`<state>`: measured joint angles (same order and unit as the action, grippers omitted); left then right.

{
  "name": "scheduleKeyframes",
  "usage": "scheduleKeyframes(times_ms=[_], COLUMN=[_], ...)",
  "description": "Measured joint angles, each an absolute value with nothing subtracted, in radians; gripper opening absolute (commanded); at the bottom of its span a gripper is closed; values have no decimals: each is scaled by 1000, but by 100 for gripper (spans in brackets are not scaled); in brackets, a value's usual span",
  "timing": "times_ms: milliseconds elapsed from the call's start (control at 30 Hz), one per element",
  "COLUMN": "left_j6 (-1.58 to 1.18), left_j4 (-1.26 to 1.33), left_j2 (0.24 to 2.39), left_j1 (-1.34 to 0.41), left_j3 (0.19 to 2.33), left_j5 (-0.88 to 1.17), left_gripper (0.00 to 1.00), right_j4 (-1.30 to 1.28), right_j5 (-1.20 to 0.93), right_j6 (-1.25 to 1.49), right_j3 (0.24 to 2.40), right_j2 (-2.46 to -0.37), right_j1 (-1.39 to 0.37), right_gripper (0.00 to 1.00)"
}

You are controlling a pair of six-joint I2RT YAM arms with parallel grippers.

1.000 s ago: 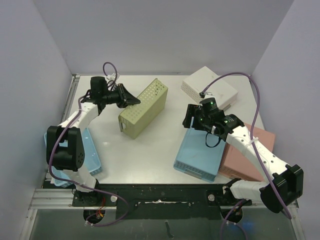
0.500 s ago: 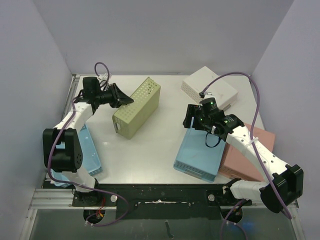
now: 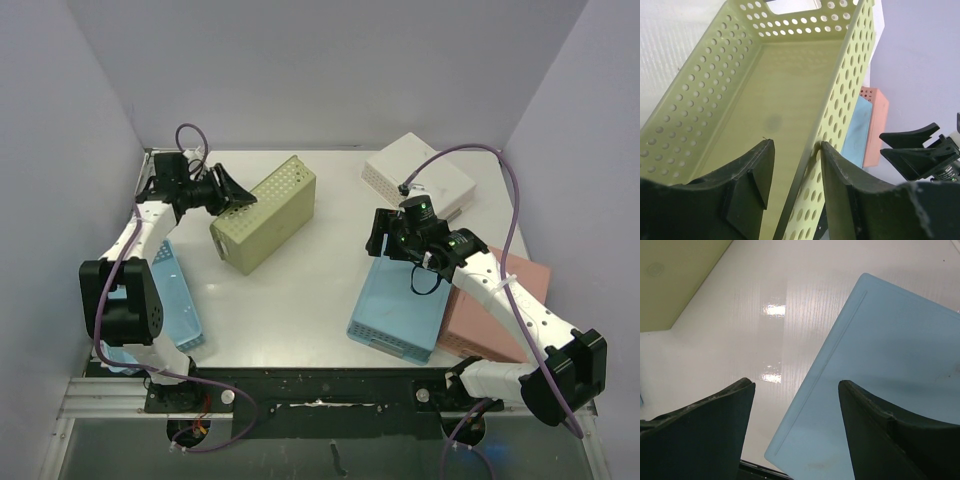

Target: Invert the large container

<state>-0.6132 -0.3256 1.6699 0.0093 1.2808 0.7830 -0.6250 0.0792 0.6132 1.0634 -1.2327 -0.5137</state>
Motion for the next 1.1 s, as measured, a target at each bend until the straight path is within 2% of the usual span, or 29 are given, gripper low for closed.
scheduleKeyframes(times_ms=[100,167,300,367,600,800,1100], left_j6=[-611,-607,-613,-627,-725,-848,-1117], left_j4=[-327,-328,-324,-302,-202,-88,271], left_j2=[1668,1665,1652,1636,1542,1532,1554], left_j1=[16,17,17,17,-25,-207,-423], left_j3=[1282,1282,1280,1275,1222,1211,1081], left_j5=[783,781,786,811,812,795,791], left_gripper=[39,33,8,1,0,0,0], right_j4=[-625,-625,-625,-625,-625,-626,-631], right_j5=[79,79,79,79,79,80,102], right_j6=[613,613,614,614,614,614,617], right_j3=[1063,1063,1063,1063,1064,1068,1077], right_j2=[-1233,-1233,-1233,-1233,-1233,-1232,-1225], right_j1=[-514,-514,-514,-514,-514,-514,-514], right_gripper=[70,70,70,70,70,69,70])
